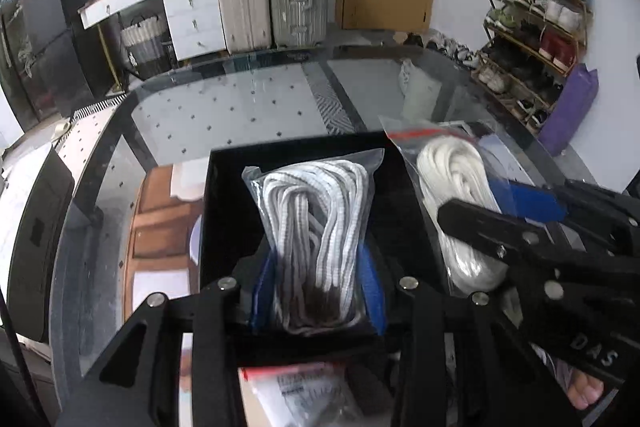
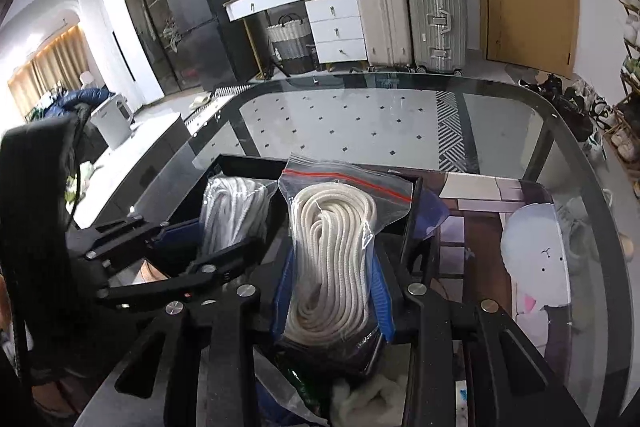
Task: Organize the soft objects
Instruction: 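Carry both bags over the black bin and lower them inside, then open both grippers to release the bags into the bin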
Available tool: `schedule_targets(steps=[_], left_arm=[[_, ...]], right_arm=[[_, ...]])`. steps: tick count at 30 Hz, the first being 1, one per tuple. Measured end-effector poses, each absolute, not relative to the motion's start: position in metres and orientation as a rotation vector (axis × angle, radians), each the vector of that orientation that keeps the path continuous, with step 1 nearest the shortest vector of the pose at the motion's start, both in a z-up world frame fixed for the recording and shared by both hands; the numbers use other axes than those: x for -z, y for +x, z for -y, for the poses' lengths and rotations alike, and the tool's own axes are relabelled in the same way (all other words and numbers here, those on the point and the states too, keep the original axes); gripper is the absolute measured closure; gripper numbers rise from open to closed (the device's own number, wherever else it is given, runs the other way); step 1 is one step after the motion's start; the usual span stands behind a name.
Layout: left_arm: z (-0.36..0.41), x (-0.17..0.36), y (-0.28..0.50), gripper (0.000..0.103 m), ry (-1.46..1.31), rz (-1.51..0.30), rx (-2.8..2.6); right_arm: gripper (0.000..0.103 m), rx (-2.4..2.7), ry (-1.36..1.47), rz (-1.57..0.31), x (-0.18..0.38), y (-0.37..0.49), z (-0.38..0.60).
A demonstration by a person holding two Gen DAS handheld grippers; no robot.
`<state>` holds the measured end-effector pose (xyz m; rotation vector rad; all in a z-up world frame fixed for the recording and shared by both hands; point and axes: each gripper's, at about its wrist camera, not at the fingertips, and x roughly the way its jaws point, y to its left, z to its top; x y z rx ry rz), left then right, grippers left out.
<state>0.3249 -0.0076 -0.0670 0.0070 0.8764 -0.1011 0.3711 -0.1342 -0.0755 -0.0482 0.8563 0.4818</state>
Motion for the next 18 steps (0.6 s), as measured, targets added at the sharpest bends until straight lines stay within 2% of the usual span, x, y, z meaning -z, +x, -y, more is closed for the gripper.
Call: schedule_targets(steps=[5, 9, 15, 18], left_arm=[[0.005, 0.063, 0.317, 0.065, -0.003, -0.879, 0.118], [0.002, 0.062, 0.314, 0.063, -0.024, -0.885, 0.128], [-0.005, 0.046, 0.304, 0.040, -0.041, -0.862, 0.114], [-0.006, 0.032, 0.291, 0.038, -0.032, -0.842, 0.111]], right_arm=[[0.068, -0.484, -0.098, -0.866, 0.075, 0.365, 0.129], [0.061, -0.502, -0.070, -0.872, 0.076, 0.363, 0.131], [0.055, -0.505, 0.018, -0.894, 0.066, 0.359, 0.143], [0.055, -0.515, 0.017, -0.885, 0.054, 0.345, 0.146]])
